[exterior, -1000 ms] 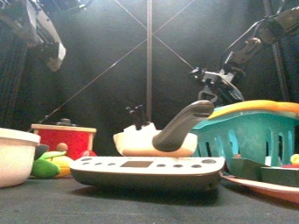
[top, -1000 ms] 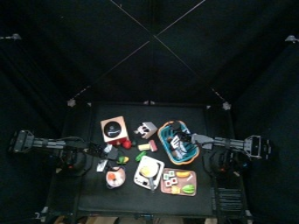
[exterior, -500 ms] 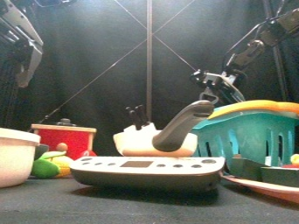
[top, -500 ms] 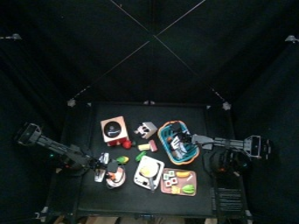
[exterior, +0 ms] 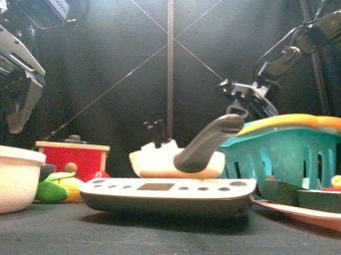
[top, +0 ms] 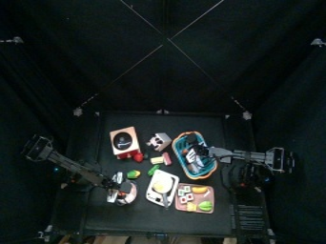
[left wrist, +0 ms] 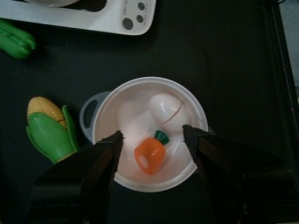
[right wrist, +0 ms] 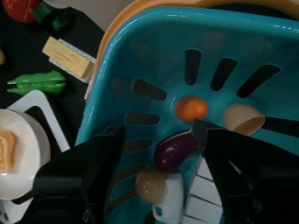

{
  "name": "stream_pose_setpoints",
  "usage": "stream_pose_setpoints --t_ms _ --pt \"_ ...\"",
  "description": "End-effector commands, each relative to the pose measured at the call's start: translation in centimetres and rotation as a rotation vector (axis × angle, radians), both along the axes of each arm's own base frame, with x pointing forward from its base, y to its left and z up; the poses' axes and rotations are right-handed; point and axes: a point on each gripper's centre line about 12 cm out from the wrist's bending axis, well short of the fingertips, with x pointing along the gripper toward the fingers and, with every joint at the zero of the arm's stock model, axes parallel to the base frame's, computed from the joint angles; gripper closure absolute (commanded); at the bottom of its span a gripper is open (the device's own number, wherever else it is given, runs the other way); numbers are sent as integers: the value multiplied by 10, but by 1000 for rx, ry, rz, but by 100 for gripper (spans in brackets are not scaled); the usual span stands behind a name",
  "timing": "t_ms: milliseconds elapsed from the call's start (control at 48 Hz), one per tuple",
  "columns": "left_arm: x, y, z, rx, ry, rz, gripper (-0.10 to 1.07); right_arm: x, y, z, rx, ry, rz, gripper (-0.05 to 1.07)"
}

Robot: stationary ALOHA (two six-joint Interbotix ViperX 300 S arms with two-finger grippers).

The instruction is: Grab carrot top

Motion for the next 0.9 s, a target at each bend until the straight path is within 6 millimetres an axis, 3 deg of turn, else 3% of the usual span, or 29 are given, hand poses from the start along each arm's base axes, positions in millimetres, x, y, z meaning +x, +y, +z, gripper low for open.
stream_pose_setpoints --t_ms 0,875 --pt "4 -4 -1 -21 -9 3 5 2 -1 5 -5 -20 0 8" --pt "4 -6 -42 55 182 9 5 4 -2 -7 3 16 1 8"
